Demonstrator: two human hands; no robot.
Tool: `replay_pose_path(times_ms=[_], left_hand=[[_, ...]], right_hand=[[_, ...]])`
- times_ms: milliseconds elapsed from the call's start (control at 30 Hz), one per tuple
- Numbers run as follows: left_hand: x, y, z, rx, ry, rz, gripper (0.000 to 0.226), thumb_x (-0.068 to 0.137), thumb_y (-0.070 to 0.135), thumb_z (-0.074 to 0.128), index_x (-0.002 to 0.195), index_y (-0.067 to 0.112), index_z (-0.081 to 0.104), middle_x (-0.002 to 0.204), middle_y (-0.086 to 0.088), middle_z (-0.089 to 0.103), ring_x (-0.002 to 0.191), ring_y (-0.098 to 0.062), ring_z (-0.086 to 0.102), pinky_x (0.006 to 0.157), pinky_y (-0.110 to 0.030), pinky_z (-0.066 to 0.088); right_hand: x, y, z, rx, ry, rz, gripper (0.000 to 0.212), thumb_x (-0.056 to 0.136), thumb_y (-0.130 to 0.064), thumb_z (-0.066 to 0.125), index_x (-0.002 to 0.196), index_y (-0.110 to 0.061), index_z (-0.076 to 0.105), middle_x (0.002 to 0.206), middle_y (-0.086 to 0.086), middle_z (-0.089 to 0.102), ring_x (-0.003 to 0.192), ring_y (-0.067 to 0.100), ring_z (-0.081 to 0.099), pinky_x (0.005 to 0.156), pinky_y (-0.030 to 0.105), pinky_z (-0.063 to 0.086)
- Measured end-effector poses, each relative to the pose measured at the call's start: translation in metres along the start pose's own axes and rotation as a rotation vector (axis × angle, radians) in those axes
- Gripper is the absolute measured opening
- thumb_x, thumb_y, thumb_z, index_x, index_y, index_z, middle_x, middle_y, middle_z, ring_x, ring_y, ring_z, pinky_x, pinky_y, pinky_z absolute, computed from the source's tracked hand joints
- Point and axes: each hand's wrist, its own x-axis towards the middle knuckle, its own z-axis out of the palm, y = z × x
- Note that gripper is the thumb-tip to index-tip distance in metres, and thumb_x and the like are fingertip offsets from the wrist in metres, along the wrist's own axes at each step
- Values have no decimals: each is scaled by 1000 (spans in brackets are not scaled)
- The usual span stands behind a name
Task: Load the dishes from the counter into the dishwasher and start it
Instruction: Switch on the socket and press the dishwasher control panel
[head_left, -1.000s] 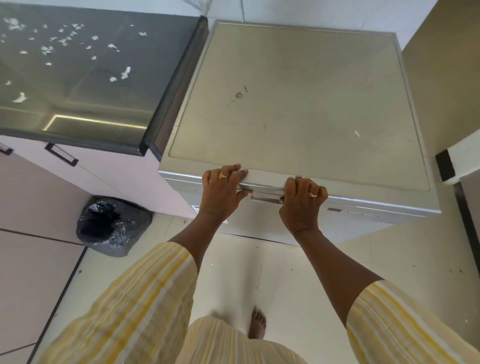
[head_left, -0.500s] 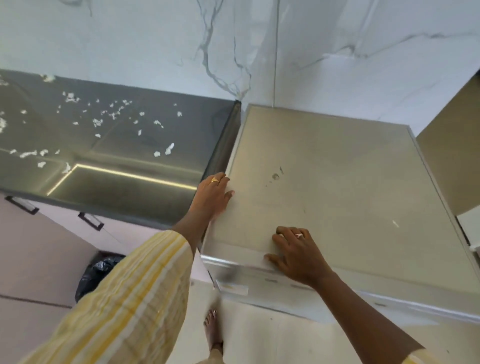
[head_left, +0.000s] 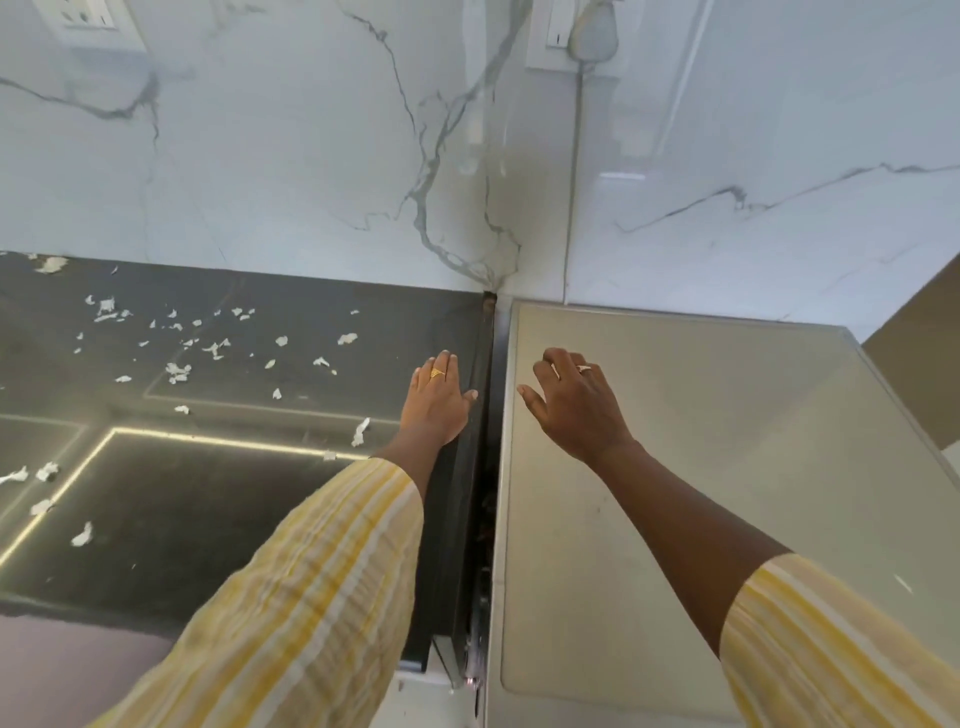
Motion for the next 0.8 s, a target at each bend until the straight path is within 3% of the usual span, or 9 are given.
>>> replay_pose_path(times_ms=[100,200,367,467,567,633,800], left_hand=[[23,-8,-11,17,-33,-51,69,98,39,38,149,6,5,158,-10,4,145,-28,4,118,-39,5],[34,-12,-12,74,-179,-119,75,97,42,38,149,8,-4,158,-10,-9,145,-31,-6,118,-41,2],[64,-12,4,34,-269,-146,72,98,52,24,149,16,-9,157,-9,-12,144,-32,-12,117,-44,-1],[70,-15,22,18,-263,-125,69,97,55,19,150,20,-7,158,-5,-11,144,-30,-12,117,-44,-3],[70,-19,32,57,-183,-117,66,97,54,17,150,22,-6,158,-3,-10,145,-28,-12,116,-45,-7],[70,-20,34,72,-162,-110,65,98,53,17,150,22,-6,158,-3,-8,145,-29,-11,116,-46,-7],[73,-20,34,80,-150,-110,64,97,53,16,150,23,-7,158,-3,-9,145,-29,-12,115,-47,-8]], right_hand=[[41,12,1,-5,-21,-24,31,93,-32,51,102,-4,61,105,10,60,95,27,58,77,38,48],[84,27,-3,-16,-15,-16,37,94,-36,48,114,-6,56,113,9,58,101,27,55,82,37,45],[166,45,-14,10,60,156,57,95,-47,39,137,-8,38,121,16,57,108,32,55,86,40,46],[211,55,-24,18,50,219,67,96,-45,38,149,-16,11,97,17,62,89,33,61,77,40,48],[253,62,-36,126,68,362,81,94,-31,47,147,-26,-14,60,4,47,53,24,53,53,32,48],[274,66,-39,207,120,441,88,90,-17,49,146,-29,-18,55,2,41,46,19,46,44,26,36],[301,77,-35,161,154,519,89,87,-2,43,146,-31,-17,58,1,39,45,16,39,42,22,22]])
